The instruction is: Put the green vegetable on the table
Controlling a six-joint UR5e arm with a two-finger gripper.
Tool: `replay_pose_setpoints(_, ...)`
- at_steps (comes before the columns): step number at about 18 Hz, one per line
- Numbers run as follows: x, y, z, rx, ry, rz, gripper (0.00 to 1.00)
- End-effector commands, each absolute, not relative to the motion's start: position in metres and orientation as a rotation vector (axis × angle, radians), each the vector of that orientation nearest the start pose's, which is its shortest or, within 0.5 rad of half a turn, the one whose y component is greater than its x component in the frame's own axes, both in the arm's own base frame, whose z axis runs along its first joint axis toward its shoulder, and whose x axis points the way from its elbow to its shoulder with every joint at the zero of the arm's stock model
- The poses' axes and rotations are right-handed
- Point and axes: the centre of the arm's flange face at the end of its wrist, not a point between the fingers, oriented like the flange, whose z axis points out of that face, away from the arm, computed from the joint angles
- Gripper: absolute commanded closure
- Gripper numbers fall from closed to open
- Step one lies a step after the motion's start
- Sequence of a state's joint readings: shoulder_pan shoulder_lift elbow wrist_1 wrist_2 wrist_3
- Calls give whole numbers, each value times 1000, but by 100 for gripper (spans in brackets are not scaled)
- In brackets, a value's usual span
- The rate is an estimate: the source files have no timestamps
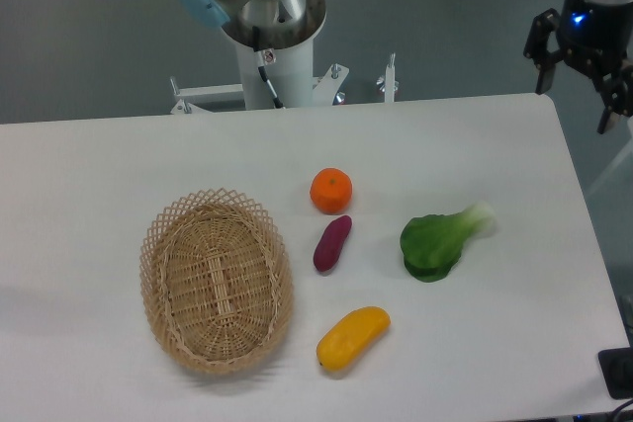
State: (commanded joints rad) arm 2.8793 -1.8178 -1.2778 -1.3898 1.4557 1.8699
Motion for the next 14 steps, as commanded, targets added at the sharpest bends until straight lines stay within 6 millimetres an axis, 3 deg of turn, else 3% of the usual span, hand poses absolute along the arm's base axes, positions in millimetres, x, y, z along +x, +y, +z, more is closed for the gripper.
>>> replay_pose_setpoints(14, -561, 307, 508, -2884, 842, 360, 0)
